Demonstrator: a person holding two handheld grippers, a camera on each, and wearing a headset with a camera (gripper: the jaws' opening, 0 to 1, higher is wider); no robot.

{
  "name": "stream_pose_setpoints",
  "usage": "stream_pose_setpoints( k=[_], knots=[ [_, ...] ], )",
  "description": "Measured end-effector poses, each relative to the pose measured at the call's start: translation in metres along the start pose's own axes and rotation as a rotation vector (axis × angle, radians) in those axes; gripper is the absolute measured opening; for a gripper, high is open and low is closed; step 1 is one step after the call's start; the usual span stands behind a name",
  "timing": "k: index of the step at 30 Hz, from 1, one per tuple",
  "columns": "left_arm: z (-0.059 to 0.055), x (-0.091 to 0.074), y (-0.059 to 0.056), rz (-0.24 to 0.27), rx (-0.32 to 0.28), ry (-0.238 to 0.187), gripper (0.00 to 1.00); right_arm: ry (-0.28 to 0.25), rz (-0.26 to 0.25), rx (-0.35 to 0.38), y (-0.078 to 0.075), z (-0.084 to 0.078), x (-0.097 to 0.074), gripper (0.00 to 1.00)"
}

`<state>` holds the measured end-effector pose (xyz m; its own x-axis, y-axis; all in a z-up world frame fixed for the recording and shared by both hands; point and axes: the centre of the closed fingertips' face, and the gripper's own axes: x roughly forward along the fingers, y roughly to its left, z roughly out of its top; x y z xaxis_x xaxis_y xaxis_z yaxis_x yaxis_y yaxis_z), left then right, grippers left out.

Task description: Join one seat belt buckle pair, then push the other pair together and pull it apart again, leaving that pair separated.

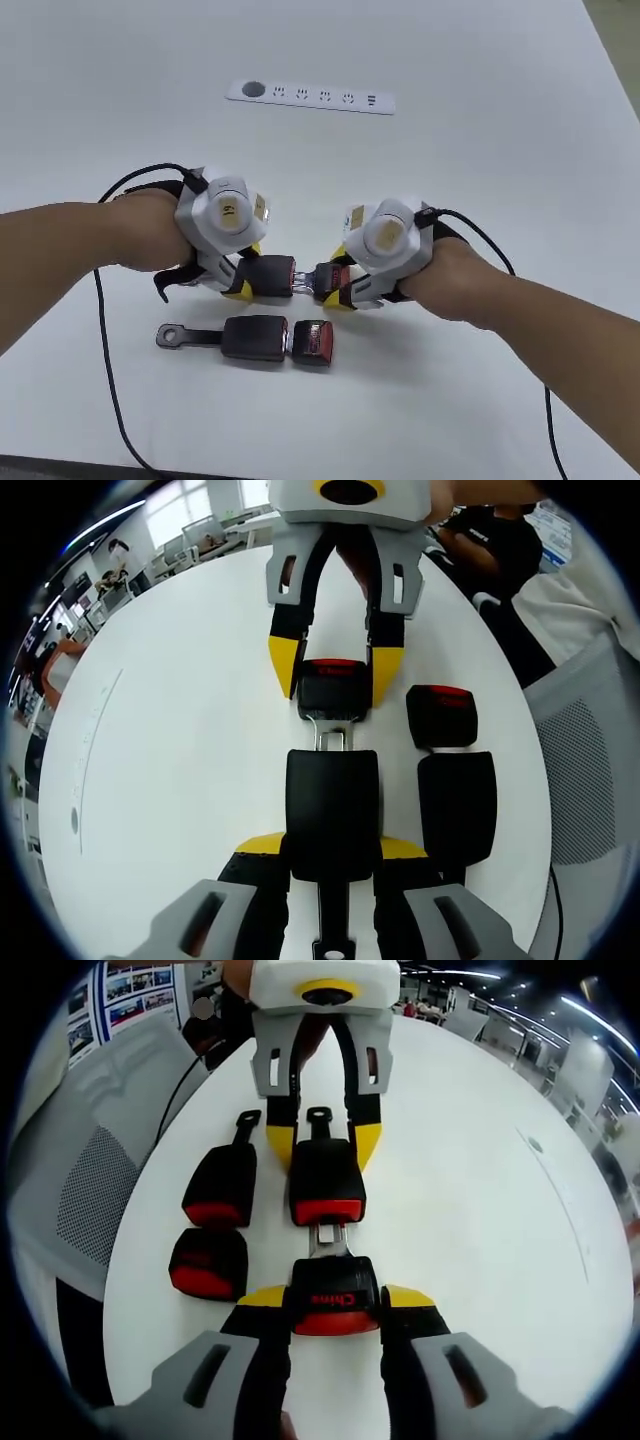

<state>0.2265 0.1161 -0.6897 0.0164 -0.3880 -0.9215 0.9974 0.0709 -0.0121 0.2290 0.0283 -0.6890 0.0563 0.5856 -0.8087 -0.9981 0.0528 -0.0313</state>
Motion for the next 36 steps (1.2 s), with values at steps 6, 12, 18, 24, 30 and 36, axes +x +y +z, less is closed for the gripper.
stream_pose_setpoints(
  k=[6,12,18,24,30,36],
  knots=[
    [-0.003,0.002,0.002,0.0,-0.002,-0.002,0.32,0.011,-0.015,0.03,-0.003,-0.028,-0.019,0.33],
    [-0.002,0.003,0.003,0.001,-0.008,-0.004,0.32,0.036,-0.028,0.043,-0.005,-0.059,-0.04,0.33],
    [-0.001,0.003,0.001,0.001,-0.003,0.006,0.33,0.073,-0.029,0.048,-0.002,-0.086,-0.059,0.33],
    [-0.002,0.004,0.003,0.001,-0.006,0.007,0.33,0.102,-0.025,0.057,-0.001,-0.105,-0.075,0.34],
    [-0.001,0.005,0.002,-0.001,-0.004,0.025,0.33,0.117,-0.026,0.061,-0.002,-0.109,-0.078,0.34],
    [0.0,0.004,0.001,0.0,0.0,0.035,0.34,0.125,-0.034,0.054,0.001,-0.107,-0.079,0.34]
  ],
)
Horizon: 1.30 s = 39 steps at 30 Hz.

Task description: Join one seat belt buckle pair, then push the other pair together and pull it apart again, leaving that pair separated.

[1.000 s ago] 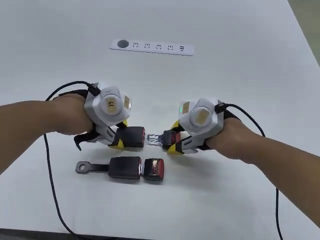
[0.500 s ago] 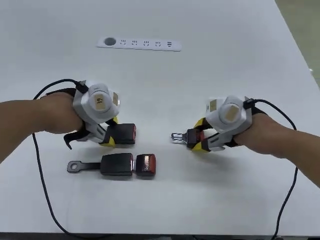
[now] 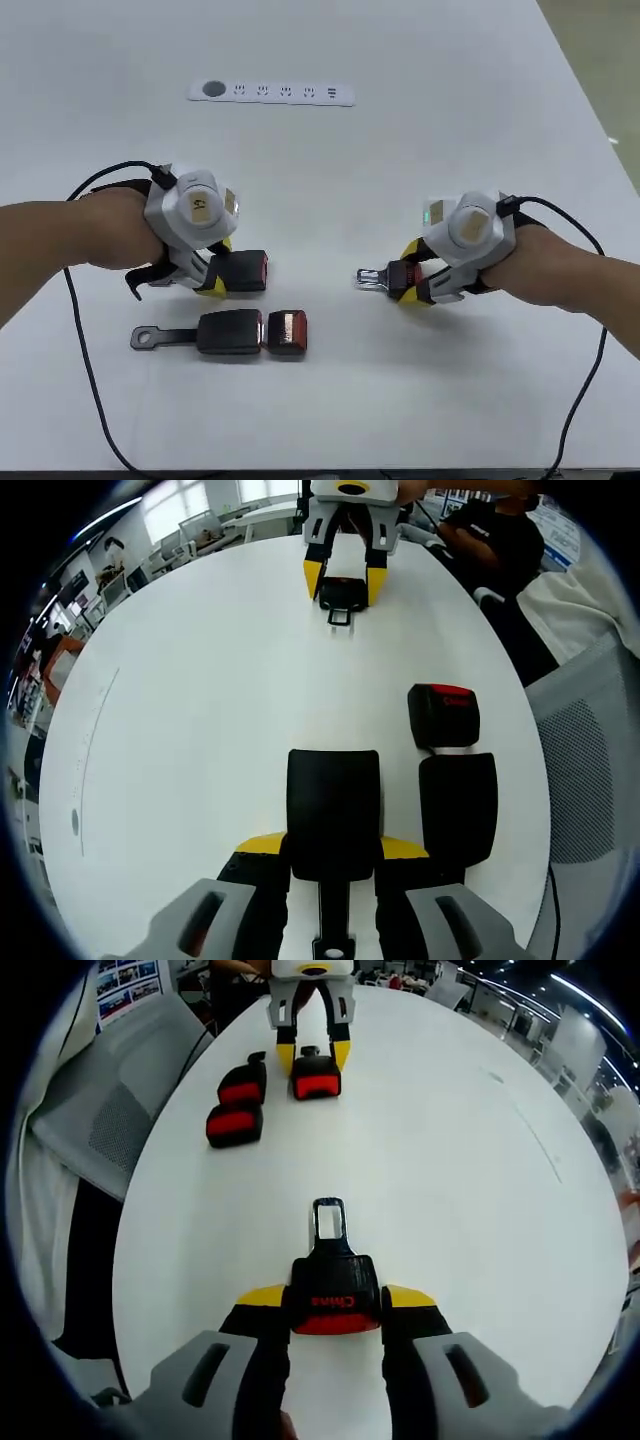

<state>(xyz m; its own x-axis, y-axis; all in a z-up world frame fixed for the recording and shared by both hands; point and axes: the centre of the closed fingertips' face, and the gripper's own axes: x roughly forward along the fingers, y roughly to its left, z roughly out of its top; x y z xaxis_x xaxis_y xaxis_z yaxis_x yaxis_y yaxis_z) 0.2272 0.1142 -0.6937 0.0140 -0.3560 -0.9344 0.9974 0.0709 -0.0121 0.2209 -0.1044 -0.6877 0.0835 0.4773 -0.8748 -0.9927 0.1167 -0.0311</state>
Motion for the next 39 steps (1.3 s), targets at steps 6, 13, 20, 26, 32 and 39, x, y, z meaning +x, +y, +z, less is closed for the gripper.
stream_pose_setpoints(
  k=[6,13,20,26,32,39],
  knots=[
    [0.001,-0.001,0.002,0.023,0.011,0.002,0.37,0.003,-0.035,0.009,-0.002,0.0,-0.001,0.36],
    [0.011,-0.017,0.001,0.071,-0.012,-0.054,0.51,-0.026,-0.081,0.043,-0.004,0.009,-0.006,0.41],
    [0.02,-0.044,0.003,0.172,-0.158,-0.147,0.65,-0.09,-0.11,0.085,0.016,0.028,-0.02,0.43],
    [0.026,-0.056,-0.021,0.214,-0.176,-0.192,0.77,-0.12,-0.125,0.083,0.034,0.04,-0.027,0.48],
    [0.005,-0.058,-0.04,0.256,-0.247,-0.181,0.85,-0.177,-0.17,0.134,0.046,0.048,-0.036,0.54],
    [-0.01,-0.069,-0.06,0.287,-0.323,-0.228,0.92,-0.21,-0.193,0.21,0.069,0.043,-0.047,0.64]
  ],
)
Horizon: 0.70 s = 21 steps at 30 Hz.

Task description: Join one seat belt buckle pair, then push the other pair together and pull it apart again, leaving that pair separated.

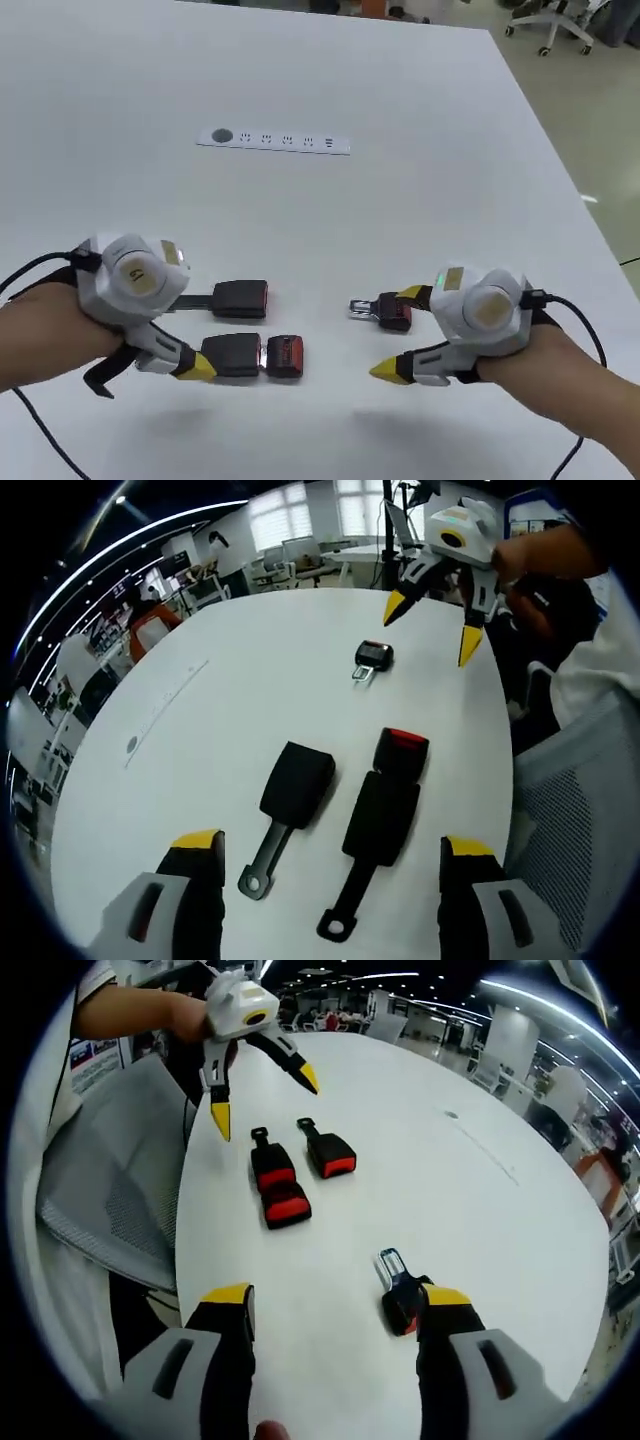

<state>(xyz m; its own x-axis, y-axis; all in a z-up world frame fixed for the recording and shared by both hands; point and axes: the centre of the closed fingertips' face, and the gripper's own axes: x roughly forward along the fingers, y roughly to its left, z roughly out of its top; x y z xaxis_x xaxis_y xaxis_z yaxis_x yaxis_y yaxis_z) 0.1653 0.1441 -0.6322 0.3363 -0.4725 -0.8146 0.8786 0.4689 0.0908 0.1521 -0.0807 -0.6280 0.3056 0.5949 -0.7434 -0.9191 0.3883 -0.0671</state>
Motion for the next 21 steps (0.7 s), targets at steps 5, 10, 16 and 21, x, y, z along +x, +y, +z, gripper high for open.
stream_pose_setpoints(
  k=[5,10,16,21],
  knots=[
    [-0.025,-0.011,-0.002,0.039,-0.056,-0.006,0.92,-0.001,-0.045,0.075,0.003,-0.015,-0.006,0.71],
    [-0.049,-0.027,-0.007,0.068,-0.161,0.007,1.0,-0.005,-0.079,0.127,0.001,-0.025,-0.011,0.8],
    [-0.065,-0.04,-0.004,0.109,-0.247,-0.019,1.0,-0.073,-0.124,0.186,0.002,-0.02,-0.021,0.93],
    [-0.073,-0.049,-0.004,0.156,-0.268,-0.046,1.0,-0.087,-0.16,0.227,0.007,-0.02,-0.028,1.0]
  ],
)
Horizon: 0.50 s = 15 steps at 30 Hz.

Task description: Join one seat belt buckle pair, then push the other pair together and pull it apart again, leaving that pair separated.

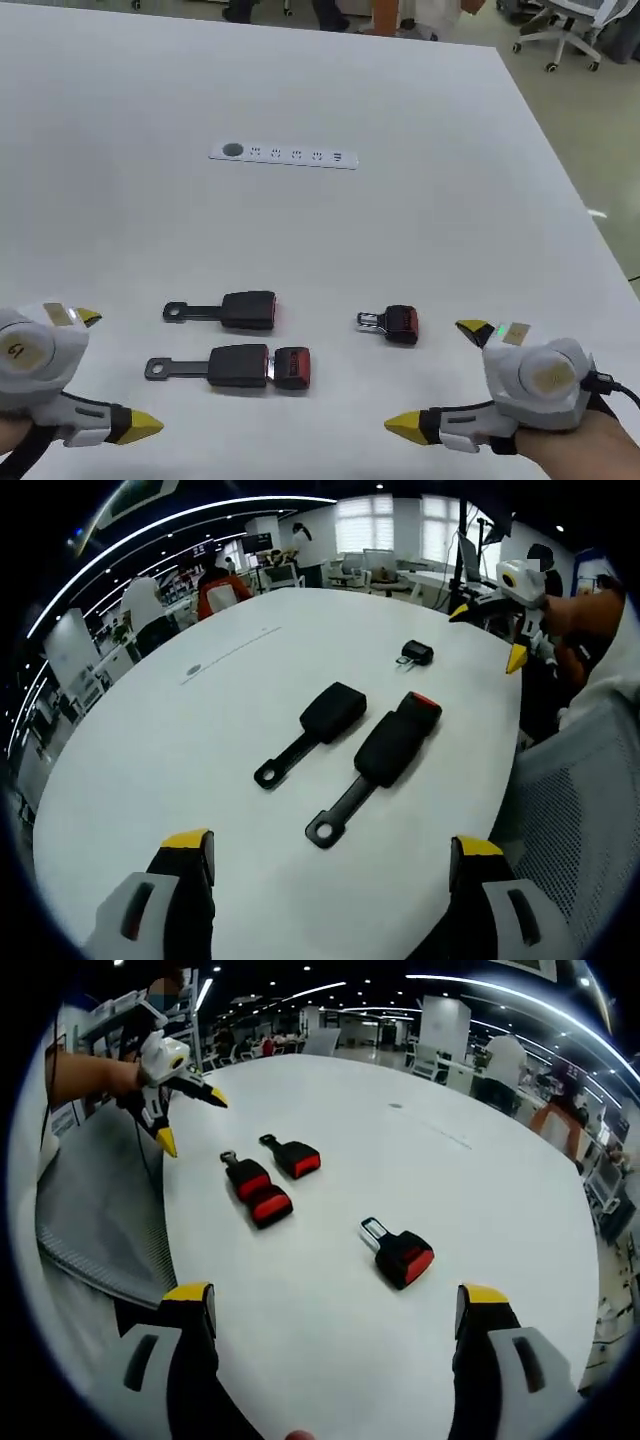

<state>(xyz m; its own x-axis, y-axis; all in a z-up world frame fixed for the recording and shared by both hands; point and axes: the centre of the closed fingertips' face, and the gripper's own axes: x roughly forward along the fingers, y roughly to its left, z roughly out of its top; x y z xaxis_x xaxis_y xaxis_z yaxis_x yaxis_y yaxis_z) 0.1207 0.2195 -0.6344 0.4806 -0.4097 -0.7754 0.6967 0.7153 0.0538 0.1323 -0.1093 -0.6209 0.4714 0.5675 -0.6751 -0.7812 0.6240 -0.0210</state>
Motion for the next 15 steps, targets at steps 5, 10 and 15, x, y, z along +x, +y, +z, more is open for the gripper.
stream_pose_setpoints(
  k=[5,10,15],
  knots=[
    [-0.004,-0.005,0.001,0.011,-0.035,-0.03,1.0,-0.013,-0.022,0.034,0.001,0.002,-0.002,1.0],
    [-0.006,-0.008,-0.001,0.011,-0.056,-0.049,1.0,-0.038,-0.029,0.073,0.003,0.007,-0.001,1.0],
    [0.0,-0.011,-0.006,0.012,-0.081,-0.094,1.0,-0.046,-0.005,0.089,0.014,0.008,-0.001,1.0]
  ],
)
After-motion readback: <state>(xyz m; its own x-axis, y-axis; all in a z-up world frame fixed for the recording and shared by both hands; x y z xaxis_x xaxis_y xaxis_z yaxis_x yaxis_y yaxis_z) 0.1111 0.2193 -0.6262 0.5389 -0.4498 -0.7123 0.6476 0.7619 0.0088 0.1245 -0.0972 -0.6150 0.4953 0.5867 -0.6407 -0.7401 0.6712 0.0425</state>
